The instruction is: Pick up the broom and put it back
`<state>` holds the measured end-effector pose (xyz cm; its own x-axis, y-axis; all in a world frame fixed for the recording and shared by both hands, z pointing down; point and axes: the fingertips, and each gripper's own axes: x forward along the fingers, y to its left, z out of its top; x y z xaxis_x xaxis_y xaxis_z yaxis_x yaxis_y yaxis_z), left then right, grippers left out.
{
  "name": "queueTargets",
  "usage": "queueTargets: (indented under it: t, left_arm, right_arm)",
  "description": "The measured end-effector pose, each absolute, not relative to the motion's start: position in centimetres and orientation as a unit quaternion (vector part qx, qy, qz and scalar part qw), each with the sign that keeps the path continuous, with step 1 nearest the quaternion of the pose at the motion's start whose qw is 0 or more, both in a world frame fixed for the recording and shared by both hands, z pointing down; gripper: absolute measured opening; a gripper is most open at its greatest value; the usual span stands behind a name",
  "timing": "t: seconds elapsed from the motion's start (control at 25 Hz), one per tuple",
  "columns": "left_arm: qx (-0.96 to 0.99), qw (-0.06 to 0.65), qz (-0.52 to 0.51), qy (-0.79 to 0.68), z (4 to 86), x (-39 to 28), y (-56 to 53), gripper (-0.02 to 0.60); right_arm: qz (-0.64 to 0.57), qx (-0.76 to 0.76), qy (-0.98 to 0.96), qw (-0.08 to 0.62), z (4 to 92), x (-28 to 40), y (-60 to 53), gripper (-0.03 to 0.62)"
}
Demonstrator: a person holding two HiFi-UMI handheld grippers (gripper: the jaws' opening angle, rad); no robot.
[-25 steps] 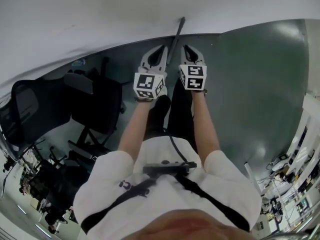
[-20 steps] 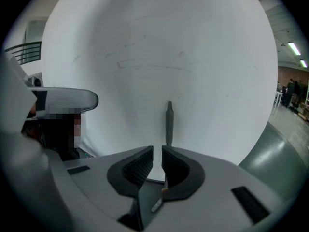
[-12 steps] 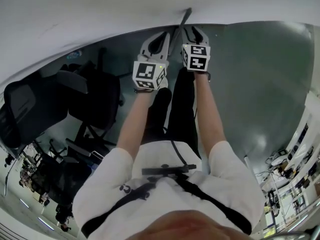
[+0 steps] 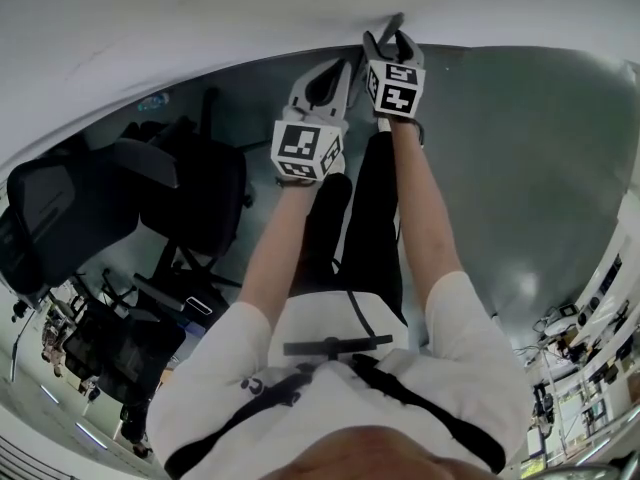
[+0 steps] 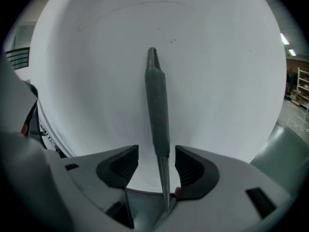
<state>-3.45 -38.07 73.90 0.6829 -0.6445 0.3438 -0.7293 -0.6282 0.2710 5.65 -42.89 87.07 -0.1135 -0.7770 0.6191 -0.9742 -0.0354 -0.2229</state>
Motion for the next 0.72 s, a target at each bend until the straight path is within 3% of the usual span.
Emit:
queueTargets:
  t: [0.16, 0.4, 0.72]
  left_arm:
    - [0.895, 0.198, 0.105, -0.385, 73.7, -3.6, -38.0, 0.009]
    - [0.894, 0.200, 0.106, -0.387, 73.9, -3.7, -37.8, 0.009]
    - [0.891, 0.208, 0.104, -0.389, 73.1, -4.1, -36.5, 0.009]
  right_arm:
    - [0.319, 0.665, -0.656, 0.158, 87.9, 6.5, -43.3, 0.237]
    - [0.329, 0.683, -0.631, 0.164, 89.3, 7.8, -43.0, 0.097]
    - [0.331, 0.680, -0.631, 0.172, 88.0, 7.7, -39.9, 0.095]
